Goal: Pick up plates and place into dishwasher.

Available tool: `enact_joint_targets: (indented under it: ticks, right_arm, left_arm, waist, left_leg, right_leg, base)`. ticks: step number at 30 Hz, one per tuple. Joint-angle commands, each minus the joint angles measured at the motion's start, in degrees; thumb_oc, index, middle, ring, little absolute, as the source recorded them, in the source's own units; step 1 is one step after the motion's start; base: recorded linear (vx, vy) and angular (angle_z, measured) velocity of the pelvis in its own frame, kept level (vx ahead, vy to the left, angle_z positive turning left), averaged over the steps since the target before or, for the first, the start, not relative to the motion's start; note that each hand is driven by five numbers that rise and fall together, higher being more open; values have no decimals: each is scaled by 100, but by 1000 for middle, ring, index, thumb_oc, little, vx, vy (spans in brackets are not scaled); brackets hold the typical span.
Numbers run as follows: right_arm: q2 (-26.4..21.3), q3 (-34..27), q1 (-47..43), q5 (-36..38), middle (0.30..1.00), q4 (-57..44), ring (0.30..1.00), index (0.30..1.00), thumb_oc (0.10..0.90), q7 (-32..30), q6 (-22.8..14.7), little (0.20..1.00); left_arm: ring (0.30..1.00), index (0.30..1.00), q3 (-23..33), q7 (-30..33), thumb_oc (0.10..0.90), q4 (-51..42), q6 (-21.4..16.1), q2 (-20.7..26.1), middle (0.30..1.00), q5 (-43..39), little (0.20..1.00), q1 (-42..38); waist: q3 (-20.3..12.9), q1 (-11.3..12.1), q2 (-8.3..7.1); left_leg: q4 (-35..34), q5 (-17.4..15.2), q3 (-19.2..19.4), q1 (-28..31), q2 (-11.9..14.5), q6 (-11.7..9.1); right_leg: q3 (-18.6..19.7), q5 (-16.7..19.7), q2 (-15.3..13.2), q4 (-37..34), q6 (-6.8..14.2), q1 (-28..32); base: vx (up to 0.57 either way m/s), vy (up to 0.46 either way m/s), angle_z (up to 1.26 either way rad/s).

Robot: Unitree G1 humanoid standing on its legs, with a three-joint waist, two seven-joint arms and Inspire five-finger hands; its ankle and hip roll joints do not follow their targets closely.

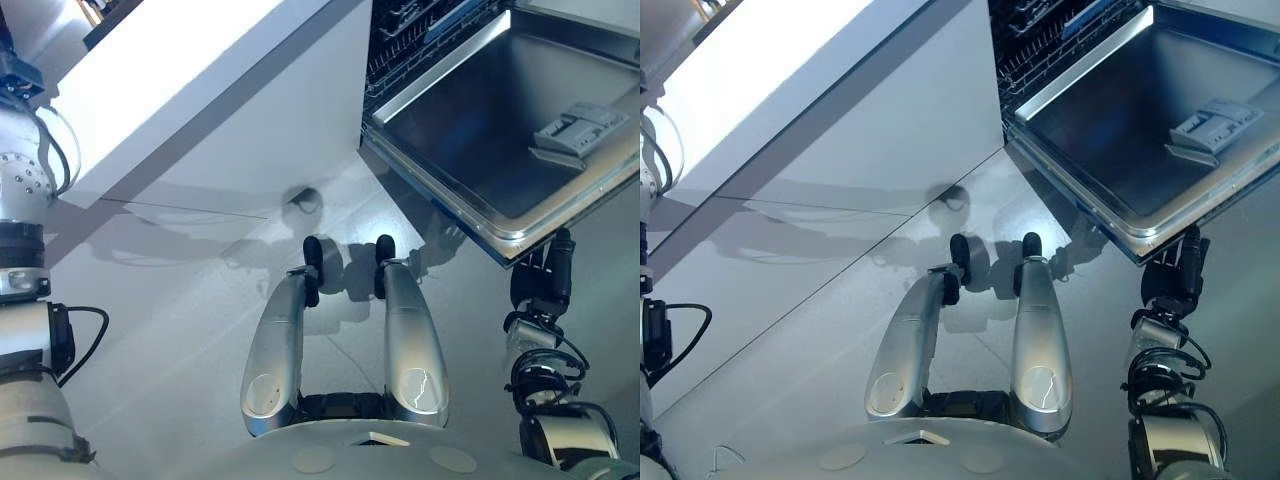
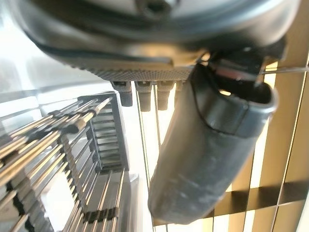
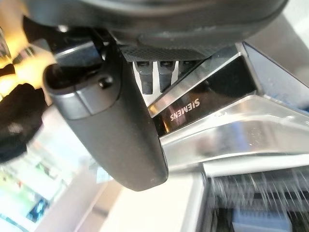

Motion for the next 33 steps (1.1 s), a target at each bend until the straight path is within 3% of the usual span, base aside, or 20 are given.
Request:
enact_joint_targets:
  ticks: [1, 2, 6, 15, 25, 30, 33]
  right_arm:
    - [118, 1085, -2904, -1355, 900, -3017, 900, 900, 800, 2071, 893, 900]
    - [101, 1267, -3090, -1838, 900, -3534, 900, 900, 800, 2019, 982, 900]
    - [54, 1664, -3482, -2643, 900, -4452, 900, 900, 800, 1659, 941, 900]
    - [32, 1381, -3517, -2626, 900, -4367, 900, 900, 800, 719, 1007, 900]
    - [422, 722, -2092, -2604, 900, -3654, 900, 900, 800, 172, 527, 900]
    - [360, 372, -1195, -3650, 900, -3145, 900, 900, 800, -567, -148, 900]
    - [354, 252, -488, -4269, 900, -2867, 900, 900, 800, -645, -358, 900]
  left_arm:
    - [900, 900, -244, -89, 800, -183, -687, -714, 900, -140, 900, 36]
    - [900, 900, -233, -150, 800, -115, -716, -713, 900, -181, 900, 49]
    - [900, 900, -218, -336, 800, 46, -736, -701, 900, -339, 900, 28]
    - [900, 900, -230, -615, 800, 473, -613, -600, 900, -454, 900, -85]
    - [900, 900, 179, -693, 800, 348, -640, -730, 900, -428, 900, 718]
    - [900, 900, 466, -723, 800, 89, -693, -929, 900, -421, 900, 1387]
    - [900, 900, 634, -660, 800, -232, -693, -1105, 900, -315, 900, 1839]
  waist:
    - [-135, 83, 3]
    - [-135, 77, 6]
    - [-135, 52, -18]
    - [-155, -18, -93]
    - [-509, -88, -258]
    - [-773, -129, -302]
    - [-958, -160, -337]
  left_leg:
    - [554, -869, 313, 320, -340, 58]
    - [497, -847, 324, 358, -341, 41]
    - [339, -754, 353, 506, -324, 9]
    - [79, -698, 420, 1016, -263, 0]
    - [-346, -662, 483, 1609, -178, 10]
    - [-865, -548, 508, 2051, -148, 14]
    - [-1243, -445, 505, 2331, -148, 25]
  right_leg:
    - [-368, -392, 272, 157, -229, 456]
    - [-340, -376, 281, 91, -217, 481]
    - [-266, -297, 320, -62, -203, 575]
    - [-220, -256, 341, -300, -191, 1014]
    - [-249, -196, 359, -782, -148, 1574]
    - [-246, -115, 390, -1206, -60, 1955]
    - [-243, -42, 423, -1494, 0, 2190]
  base:
    - [-8, 30, -27]
    - [-5, 36, -42]
    - [1, 36, -33]
    - [44, 35, 14]
    - [53, 20, 15]
    - [55, 39, -10]
    - [65, 32, -10]
